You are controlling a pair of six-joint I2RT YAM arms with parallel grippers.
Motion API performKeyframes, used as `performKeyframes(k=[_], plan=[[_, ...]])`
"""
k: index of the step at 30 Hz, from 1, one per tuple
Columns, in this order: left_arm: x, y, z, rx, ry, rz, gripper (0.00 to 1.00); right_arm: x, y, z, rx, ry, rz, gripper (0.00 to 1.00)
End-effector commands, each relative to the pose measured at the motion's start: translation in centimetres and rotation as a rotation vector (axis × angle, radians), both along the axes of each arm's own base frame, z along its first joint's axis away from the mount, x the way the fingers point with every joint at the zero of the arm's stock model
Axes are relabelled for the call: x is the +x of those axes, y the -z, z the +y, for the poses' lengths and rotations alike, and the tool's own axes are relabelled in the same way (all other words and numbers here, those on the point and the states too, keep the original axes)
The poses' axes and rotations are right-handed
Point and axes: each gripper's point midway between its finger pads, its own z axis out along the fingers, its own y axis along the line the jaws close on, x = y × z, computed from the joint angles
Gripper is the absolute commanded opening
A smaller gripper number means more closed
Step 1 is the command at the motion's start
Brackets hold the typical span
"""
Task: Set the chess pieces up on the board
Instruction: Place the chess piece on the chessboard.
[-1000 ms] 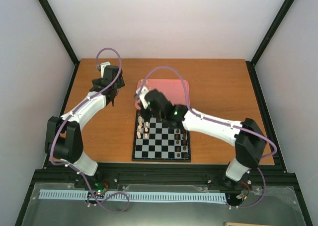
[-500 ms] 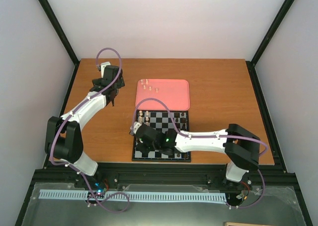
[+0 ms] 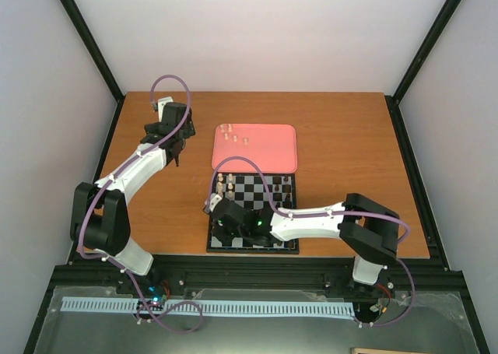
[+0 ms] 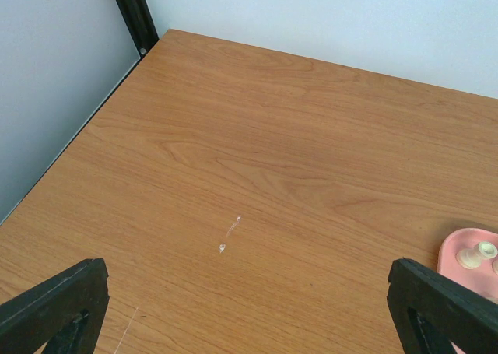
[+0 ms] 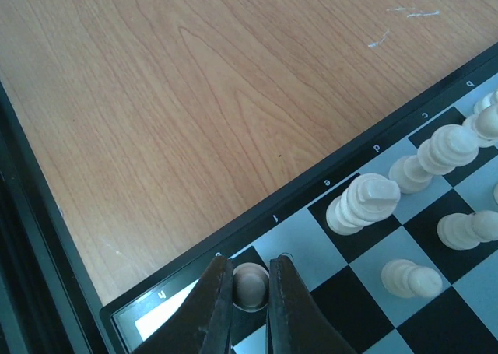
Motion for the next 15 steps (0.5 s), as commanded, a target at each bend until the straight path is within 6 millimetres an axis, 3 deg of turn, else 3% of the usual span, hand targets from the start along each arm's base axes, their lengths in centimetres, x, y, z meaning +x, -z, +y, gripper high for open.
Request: performKeyframes(k=[1,15], plan=[[0.3,-1.7,-0.2,0.005,0.007,-0.031,1.0,0.5,0.6,0.6,0.019,0.028,-0.007,0.05],[0.5,-1.5,-0.3,0.006,0.008,-0.026,1.0,1.7,2.3,0.3,0.003,0.085,-0.057,0.05]])
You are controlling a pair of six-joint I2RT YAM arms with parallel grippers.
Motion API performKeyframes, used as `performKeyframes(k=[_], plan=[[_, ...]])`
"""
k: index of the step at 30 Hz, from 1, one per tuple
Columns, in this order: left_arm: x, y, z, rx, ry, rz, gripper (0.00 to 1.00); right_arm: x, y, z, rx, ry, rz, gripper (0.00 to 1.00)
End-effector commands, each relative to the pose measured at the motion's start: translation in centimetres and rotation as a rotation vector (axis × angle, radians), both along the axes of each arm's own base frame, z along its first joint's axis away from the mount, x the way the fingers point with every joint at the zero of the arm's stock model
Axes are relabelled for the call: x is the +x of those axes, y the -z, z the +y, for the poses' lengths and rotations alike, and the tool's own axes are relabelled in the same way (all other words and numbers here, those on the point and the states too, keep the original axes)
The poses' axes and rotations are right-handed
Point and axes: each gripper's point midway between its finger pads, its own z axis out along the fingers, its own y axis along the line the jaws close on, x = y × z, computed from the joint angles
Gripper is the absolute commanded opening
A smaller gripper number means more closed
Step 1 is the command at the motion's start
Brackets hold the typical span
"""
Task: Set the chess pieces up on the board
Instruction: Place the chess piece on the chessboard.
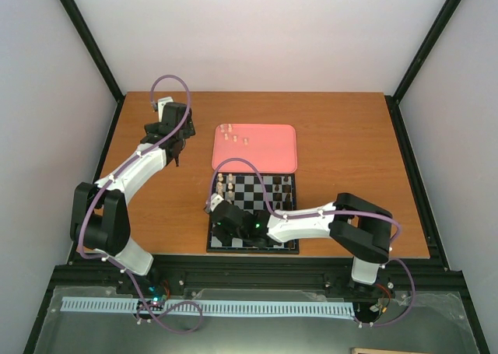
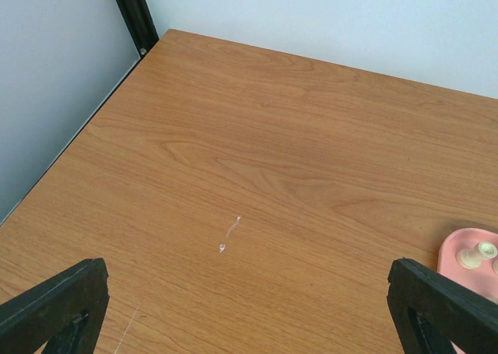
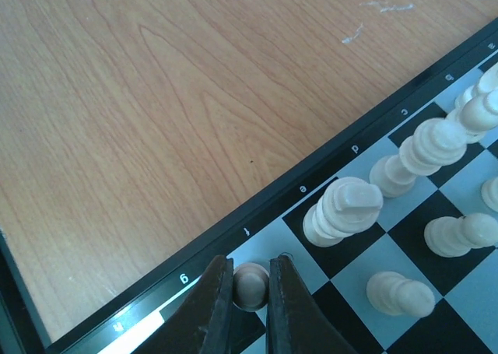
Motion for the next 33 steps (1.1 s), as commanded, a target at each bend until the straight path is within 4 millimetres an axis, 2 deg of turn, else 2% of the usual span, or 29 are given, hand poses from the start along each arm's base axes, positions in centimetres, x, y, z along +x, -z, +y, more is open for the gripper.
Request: performKeyframes(k=[1,17,25,30,33], plan=[[0.5,-1.5,-0.3,0.006,0.006,-0.028,1.0,0.6,0.9,0.2,-0.001,0.031,-0.018,0.05],[0.7,-1.2,-0.3,0.01,0.006,-0.022,1.0,1.6,2.0,-0.6,-0.061,0.069,-0.059,0.05],[0.8,-1.1,-0.3,0.012,0.004,-0.018,1.0,1.3,2.3,-0.6,-0.072,0.058,-0.047,0.06],[0.8,-1.1,-0.4,0.011,0.006,-0.017,1.0,1.1,2.3,-0.8,-0.081,0.057,-0.034,0.1],[0.8,-1.0,-0.4,0.01,0.007,-0.016,1.0,1.0,2.0,-1.0,-0.075,0.058,-0.029,0.19]])
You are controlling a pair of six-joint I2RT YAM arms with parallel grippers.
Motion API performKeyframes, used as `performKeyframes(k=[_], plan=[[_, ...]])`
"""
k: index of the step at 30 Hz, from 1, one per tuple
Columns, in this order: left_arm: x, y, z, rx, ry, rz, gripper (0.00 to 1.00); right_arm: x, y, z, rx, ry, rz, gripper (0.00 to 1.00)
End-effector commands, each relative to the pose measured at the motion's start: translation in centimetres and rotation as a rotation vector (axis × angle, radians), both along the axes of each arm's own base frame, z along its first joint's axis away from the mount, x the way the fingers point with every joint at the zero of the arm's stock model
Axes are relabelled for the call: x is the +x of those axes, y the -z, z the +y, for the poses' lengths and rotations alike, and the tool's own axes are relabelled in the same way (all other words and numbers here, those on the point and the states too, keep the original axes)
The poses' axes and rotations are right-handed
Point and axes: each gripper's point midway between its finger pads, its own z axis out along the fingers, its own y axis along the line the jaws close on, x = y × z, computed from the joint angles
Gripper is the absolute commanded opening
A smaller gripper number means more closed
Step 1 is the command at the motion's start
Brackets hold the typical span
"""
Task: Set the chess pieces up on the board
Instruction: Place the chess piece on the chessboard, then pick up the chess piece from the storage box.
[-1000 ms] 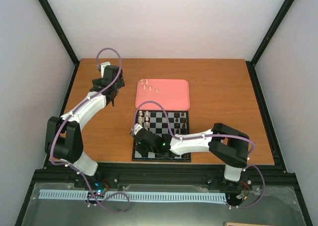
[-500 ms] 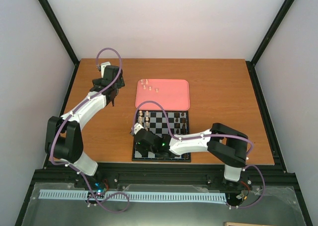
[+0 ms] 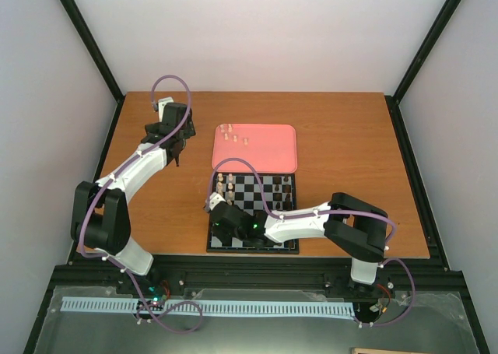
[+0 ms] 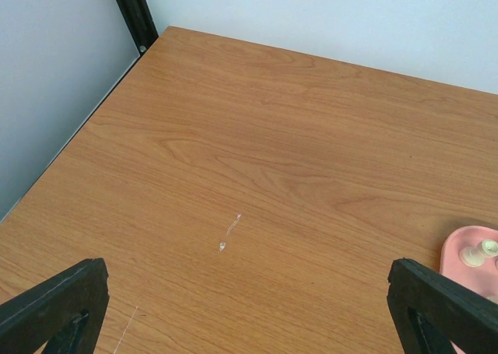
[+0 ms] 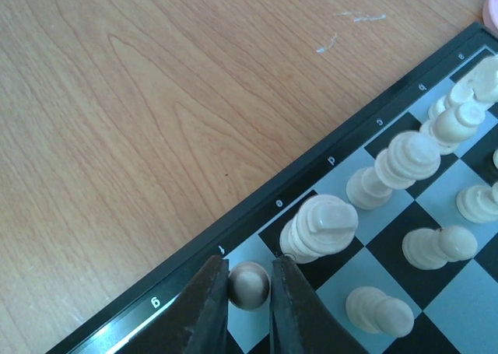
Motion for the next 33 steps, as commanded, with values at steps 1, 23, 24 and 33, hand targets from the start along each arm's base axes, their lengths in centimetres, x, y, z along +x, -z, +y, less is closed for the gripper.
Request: performKeyframes(k=[1,23,24,33], plan=[[0.7,-1.3,-0.4,0.006,0.008,-0.022,1.0,-0.2,1.1,-1.2,-0.053,0.016,0.016,0.22],[0.2,-2.0,-0.3,0.002,0.008,-0.035,1.0,0.0,-7.8,-3.0,0.055,0.029,-0.106,0.48],[0.2,-2.0,-0.3,0.001,0.009,-0.036,1.0,0.5,-8.2,-3.3,0.043,0.048,-0.125,0.49],[0.0,-2.4,-0.5,-0.017,0.021,-0.047,1.0,11.2,-10.6,-6.5,0.047,0.272,-0.135,0.5]])
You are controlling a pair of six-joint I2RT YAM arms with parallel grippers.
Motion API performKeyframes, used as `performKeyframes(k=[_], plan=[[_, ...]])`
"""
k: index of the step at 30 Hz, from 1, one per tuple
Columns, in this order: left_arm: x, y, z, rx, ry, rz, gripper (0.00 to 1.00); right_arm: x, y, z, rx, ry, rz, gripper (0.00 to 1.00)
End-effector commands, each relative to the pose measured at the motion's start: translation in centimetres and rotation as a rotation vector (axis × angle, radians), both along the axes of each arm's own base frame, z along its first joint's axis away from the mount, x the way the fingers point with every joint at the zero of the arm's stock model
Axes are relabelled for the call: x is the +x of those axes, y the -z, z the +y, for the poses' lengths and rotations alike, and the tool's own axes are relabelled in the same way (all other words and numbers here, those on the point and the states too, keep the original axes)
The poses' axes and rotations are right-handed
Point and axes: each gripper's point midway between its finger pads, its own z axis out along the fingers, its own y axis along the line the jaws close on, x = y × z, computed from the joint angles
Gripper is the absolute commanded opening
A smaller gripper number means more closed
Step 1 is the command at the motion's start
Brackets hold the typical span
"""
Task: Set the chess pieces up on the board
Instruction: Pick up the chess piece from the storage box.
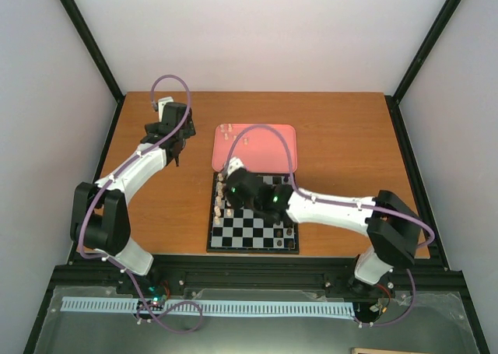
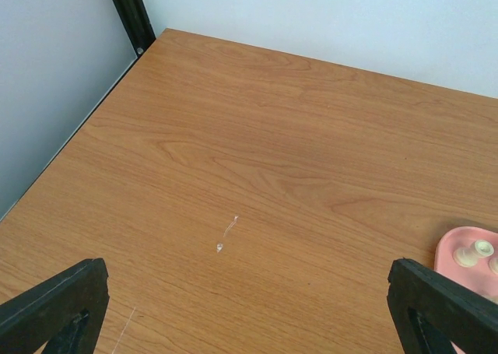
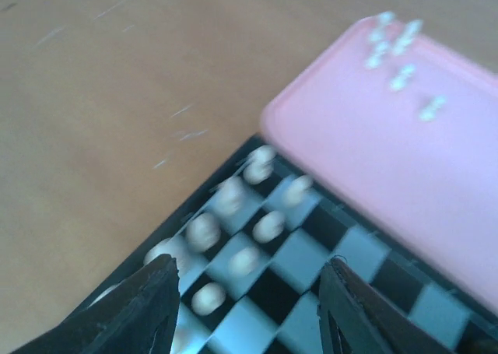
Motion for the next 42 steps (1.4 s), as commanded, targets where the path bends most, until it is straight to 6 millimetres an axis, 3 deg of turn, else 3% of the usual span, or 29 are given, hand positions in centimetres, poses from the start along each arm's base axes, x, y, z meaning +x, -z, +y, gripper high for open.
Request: performKeyframes(k=[1,3,6,7,9,10,16,22,42], plan=[[0.1,-2.3,-0.4,-0.014,0.018,-0.045,1.0,7.3,-1.7,-2.0,0.02,0.136,-0.018,0.5],[0.0,-2.3,-0.4,-0.014,0.017,-0.046,1.0,10.3,-2.1,-2.1,0.029,0.154,-0.026,0.5],[0.0,-2.3,-0.4,-0.017,0.018,-0.047,1.0,15.0,-0.5,-2.6,-0.012,0.206,-0.003,0.49],[0.0,-2.4,-0.5,-0.018,0.02,-0.049,1.0,16.8,-0.8,-2.6,-0.012,0.224,-0.008,0.48],[0.0,-2.4,-0.5,-0.021,0.022,-0.051,1.0,19.3,1.5,-3.1,-0.045,0.249,0.031,0.47],[0.0,-2.5,-0.5,-0.023,0.023,-0.054,1.0,20.6,1.6,-3.0,-0.031,0.25,0.042,0.46],[0.1,-2.2,-0.5,-0.013,0.018,-0.047,1.0,25.5,5.7,-3.4,-0.048,0.259,0.126,0.44],[0.5,-1.7,-0.4,-0.003,0.01,-0.034,1.0,26.6,7.8,-2.7,-0.064,0.224,0.181,0.41],[0.9,-1.2,-0.4,0.005,0.007,-0.02,1.0,27.3,10.5,-3.4,-0.094,0.225,0.248,0.34]])
